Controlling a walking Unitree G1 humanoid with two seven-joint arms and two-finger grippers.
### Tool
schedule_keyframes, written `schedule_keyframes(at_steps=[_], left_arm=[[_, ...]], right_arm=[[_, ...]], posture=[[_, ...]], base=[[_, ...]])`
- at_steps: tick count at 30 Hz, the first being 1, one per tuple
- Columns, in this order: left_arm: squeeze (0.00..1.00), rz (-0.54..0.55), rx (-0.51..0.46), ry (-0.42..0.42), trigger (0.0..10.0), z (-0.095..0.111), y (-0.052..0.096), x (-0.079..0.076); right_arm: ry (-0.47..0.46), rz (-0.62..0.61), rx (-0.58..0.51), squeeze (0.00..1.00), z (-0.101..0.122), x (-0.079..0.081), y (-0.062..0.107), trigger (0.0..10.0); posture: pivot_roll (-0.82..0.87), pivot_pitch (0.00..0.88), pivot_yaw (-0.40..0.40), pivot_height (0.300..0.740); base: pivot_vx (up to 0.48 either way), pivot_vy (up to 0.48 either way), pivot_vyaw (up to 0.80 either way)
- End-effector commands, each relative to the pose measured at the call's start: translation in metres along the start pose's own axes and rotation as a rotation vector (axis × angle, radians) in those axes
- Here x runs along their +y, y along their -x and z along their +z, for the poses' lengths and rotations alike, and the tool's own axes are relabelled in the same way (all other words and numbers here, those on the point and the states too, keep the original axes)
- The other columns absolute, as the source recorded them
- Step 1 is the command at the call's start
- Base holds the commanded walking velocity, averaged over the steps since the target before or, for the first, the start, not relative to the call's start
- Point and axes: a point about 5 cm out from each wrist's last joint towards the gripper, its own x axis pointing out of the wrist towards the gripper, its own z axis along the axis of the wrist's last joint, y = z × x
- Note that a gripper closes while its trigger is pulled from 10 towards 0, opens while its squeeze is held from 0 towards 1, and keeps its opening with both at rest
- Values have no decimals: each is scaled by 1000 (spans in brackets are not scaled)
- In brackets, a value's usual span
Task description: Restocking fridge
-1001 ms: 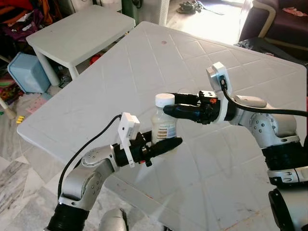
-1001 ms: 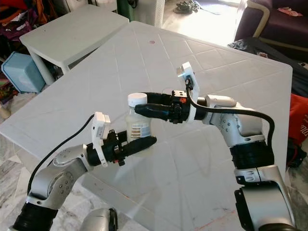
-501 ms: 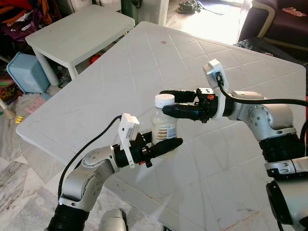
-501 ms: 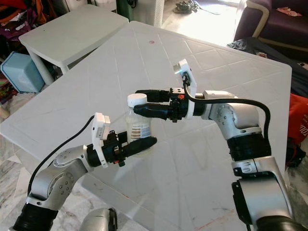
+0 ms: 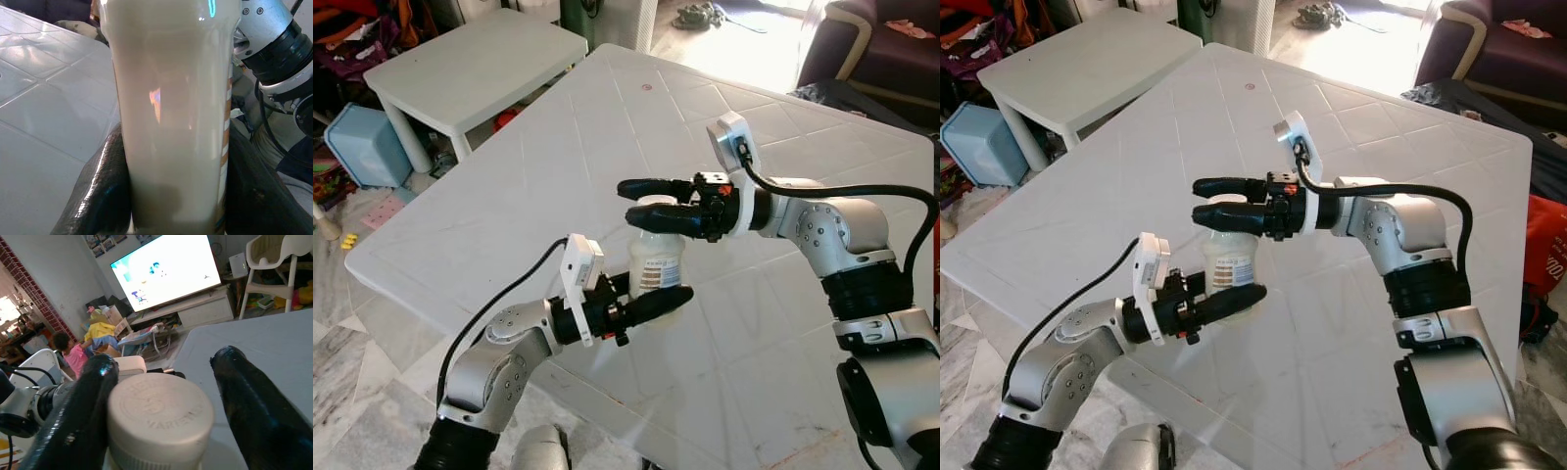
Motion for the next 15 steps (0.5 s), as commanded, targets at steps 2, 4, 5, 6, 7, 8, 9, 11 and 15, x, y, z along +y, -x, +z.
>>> schedule_keyframes(at_steps=[2,4,5,6,7,8,9,11,15], left_arm=[[0,-60,-22,-43,0,8,-7,-8],[0,-59,-23,-43,0,8,-7,-8],[0,-59,-23,-43,0,8,-7,-8],[0,-59,-23,-43,0,8,-7,-8],[0,-59,-23,-44,0,8,-7,-8],[0,-59,-23,-44,0,8,-7,-8],[0,-59,-23,-44,0,8,-7,-8],[0,-57,-24,-44,0,8,-7,-8],[0,-53,-28,-46,0,8,-7,-8]], right_arm=[[5,-13,16,0,2,1,7,0],[-1,-12,22,0,0,2,8,0],[-2,-13,23,0,0,2,9,0],[-2,-13,23,0,0,2,9,0],[-10,-15,25,0,-2,3,10,0],[-15,-15,28,0,-4,3,11,0],[-22,-16,34,0,-8,4,12,0],[-30,-19,41,0,-11,5,13,0],[-52,-33,34,0,-18,7,14,0]], posture=[[-46,73,-55,740],[-46,73,-55,740],[-46,73,-55,740],[-46,73,-55,740],[-49,74,-56,740],[-49,74,-56,740],[-48,74,-57,740],[-48,74,-57,740],[-48,74,-58,740]], base=[[0,0,0],[0,0,0],[0,0,0],[0,0,0],[0,0,0],[0,0,0],[0,0,0],[0,0,0],[0,0,0]])
